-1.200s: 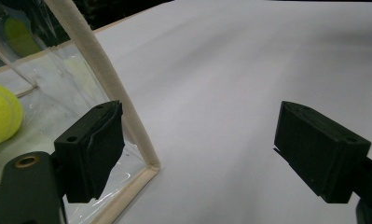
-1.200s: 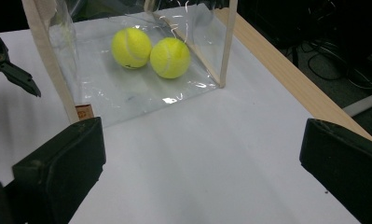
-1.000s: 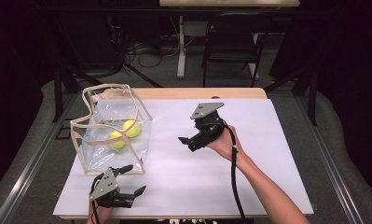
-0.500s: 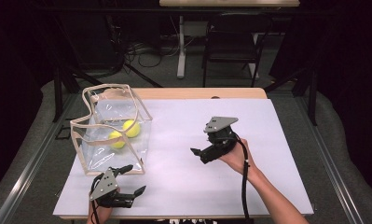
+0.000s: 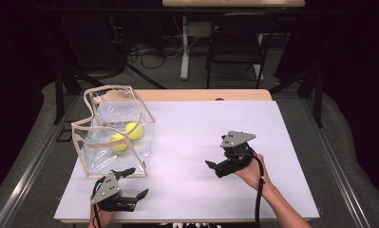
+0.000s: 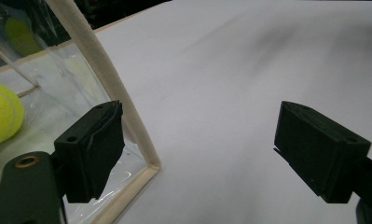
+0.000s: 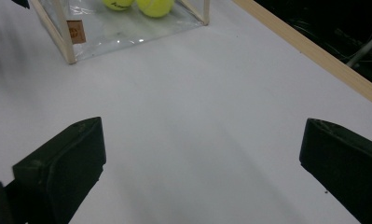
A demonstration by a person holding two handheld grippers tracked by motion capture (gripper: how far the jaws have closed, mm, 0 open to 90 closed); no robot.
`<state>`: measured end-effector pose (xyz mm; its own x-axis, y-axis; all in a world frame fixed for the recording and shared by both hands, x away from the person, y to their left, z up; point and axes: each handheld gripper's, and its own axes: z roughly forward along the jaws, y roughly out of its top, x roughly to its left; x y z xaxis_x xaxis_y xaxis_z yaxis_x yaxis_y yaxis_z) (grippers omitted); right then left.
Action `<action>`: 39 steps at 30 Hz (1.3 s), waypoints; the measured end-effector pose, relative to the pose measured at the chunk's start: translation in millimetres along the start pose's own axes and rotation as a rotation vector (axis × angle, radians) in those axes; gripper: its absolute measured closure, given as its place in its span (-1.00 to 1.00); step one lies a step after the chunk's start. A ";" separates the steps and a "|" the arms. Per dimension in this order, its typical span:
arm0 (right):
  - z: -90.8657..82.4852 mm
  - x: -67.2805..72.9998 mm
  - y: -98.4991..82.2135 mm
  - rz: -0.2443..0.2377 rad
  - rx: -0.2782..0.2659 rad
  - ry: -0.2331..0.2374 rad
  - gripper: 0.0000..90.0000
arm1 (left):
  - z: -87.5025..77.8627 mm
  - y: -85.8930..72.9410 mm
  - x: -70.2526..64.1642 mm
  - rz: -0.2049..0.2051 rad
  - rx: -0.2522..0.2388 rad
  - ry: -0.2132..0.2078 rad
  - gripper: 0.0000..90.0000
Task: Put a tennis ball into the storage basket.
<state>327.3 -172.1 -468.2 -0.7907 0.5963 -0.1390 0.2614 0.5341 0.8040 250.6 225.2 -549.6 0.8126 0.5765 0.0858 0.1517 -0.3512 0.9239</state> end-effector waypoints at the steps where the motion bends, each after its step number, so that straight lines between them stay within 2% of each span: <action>1: -1.3 0.3 -2.9 0.003 -0.001 -0.002 -1.00 | -0.1 0.1 -0.1 0.001 0.002 0.002 -0.64; 12: -12.5 3.5 -34.0 0.035 0.003 -0.029 -1.00 | 0.6 0.1 -0.1 0.001 0.004 0.004 -0.64; 24: -22.9 1.8 -67.0 0.060 0.034 -0.061 -1.00 | 0.9 0.0 -0.1 0.001 0.005 0.002 -0.64; 33: -28.7 5.3 -92.3 0.096 0.029 -0.080 -1.00 | 1.7 -0.3 0.0 -0.001 0.010 0.005 -0.64; 39: -32.1 8.5 -102.7 0.106 0.025 -0.092 -1.00 | 1.5 -0.5 0.2 0.001 0.012 0.006 -0.65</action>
<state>275.9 -241.1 -533.4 -0.7041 0.7020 -0.1070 0.3554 0.4789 0.8027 251.6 224.4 -550.6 0.8094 0.5804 0.0892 0.1576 -0.3611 0.9191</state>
